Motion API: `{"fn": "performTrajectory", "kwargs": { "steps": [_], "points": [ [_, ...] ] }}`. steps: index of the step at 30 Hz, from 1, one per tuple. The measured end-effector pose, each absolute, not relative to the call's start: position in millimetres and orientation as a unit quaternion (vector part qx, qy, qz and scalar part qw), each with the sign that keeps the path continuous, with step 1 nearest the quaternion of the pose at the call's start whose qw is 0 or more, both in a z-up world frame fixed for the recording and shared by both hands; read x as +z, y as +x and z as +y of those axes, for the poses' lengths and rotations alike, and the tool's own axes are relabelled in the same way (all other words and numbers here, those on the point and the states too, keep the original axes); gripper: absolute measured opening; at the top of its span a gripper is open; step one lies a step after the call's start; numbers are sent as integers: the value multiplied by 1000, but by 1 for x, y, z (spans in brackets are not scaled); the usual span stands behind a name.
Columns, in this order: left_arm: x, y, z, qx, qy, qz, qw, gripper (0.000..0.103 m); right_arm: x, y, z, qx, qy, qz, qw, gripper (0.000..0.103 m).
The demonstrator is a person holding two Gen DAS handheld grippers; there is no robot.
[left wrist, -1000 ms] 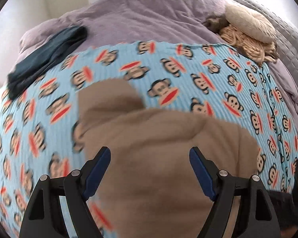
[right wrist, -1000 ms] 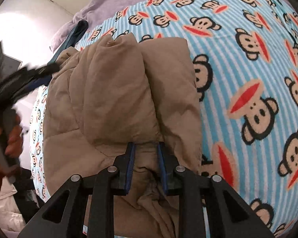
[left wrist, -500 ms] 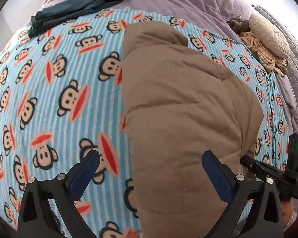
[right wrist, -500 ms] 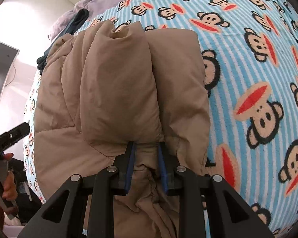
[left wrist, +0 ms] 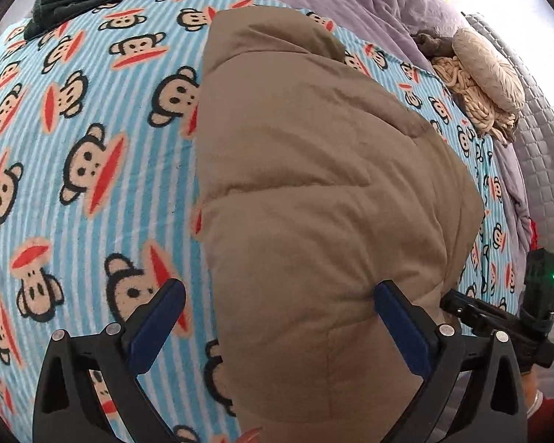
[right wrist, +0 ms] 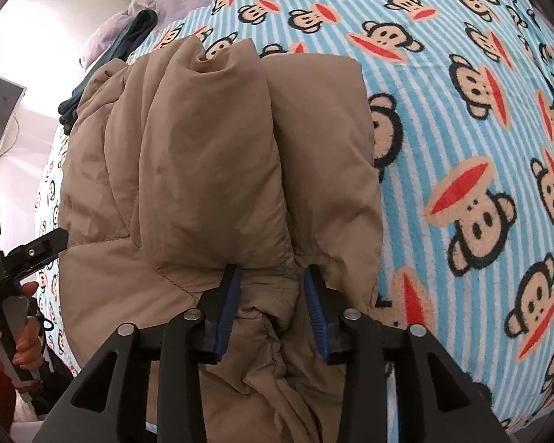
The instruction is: Fold large clothes
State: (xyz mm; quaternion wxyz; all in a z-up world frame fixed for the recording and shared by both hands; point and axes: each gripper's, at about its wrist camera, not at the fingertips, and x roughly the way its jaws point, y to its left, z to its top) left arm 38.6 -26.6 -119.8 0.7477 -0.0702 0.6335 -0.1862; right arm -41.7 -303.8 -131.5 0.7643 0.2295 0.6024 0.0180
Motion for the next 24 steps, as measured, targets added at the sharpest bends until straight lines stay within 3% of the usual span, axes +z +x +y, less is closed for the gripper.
{"fn": "performTrajectory", "kwargs": {
  "steps": [1,3,4,11,24],
  "points": [
    [-120,39,-28,-185,-68,634,748,103,-129,-42,-308,21,233,601,764,53],
    [-120,39,-30,-185,-65,634,748,103,-120,-42,-315,39,252,591,766,87],
    [-120,39,-30,-185,-65,634,748,103,-117,-42,-316,43,254,587,768,90],
    [-123,40,-36,-186,-66,638,745,103,-110,-41,-333,62,259,574,775,92],
    [-138,53,-25,-224,-109,653,715,103,-158,-8,-356,104,288,630,714,92]
  ]
}}
